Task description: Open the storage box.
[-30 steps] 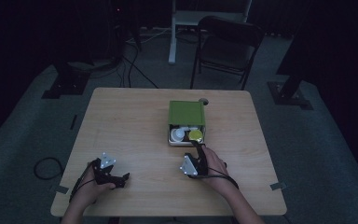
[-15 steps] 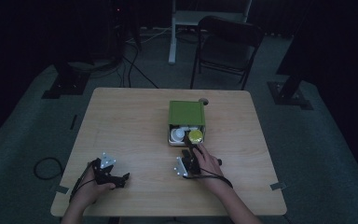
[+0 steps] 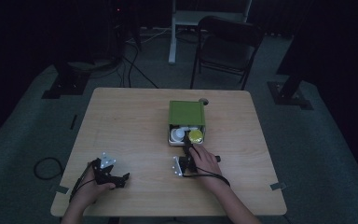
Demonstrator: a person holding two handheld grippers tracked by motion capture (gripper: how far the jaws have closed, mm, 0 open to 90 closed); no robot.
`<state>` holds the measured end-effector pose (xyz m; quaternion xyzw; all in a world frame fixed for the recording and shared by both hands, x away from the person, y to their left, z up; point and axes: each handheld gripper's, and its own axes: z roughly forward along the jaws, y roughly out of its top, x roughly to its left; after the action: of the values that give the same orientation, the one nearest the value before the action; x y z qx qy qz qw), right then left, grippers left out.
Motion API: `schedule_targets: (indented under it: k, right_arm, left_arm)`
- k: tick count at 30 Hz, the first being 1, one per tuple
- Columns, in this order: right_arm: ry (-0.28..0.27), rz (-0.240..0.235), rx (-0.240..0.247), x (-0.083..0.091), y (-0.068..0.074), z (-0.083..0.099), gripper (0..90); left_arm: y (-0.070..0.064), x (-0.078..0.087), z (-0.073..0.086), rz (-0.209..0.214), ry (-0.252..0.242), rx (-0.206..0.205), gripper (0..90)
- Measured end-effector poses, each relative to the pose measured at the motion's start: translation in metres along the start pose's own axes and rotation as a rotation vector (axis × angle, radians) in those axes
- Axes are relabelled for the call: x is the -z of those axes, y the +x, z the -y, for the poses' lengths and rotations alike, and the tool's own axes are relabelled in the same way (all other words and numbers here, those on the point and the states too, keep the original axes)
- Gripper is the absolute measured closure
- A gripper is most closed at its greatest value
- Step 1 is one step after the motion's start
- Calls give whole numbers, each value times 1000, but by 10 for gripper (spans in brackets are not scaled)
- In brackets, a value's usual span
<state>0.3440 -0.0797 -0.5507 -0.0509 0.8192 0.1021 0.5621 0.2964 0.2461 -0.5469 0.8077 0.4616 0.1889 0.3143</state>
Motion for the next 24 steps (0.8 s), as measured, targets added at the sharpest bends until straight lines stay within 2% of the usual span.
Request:
schedule_targets:
  k: [8, 17, 24]
  right_arm:
    - [36, 57, 82, -4, 2, -3, 701]
    - [36, 45, 57, -3, 0, -4, 718]
    - [36, 42, 60, -3, 0, -4, 718]
  left_arm:
    - [0, 0, 0, 0, 0, 0, 0]
    - [0, 0, 0, 0, 1, 0, 0]
    - [0, 0, 0, 0, 1, 0, 0]
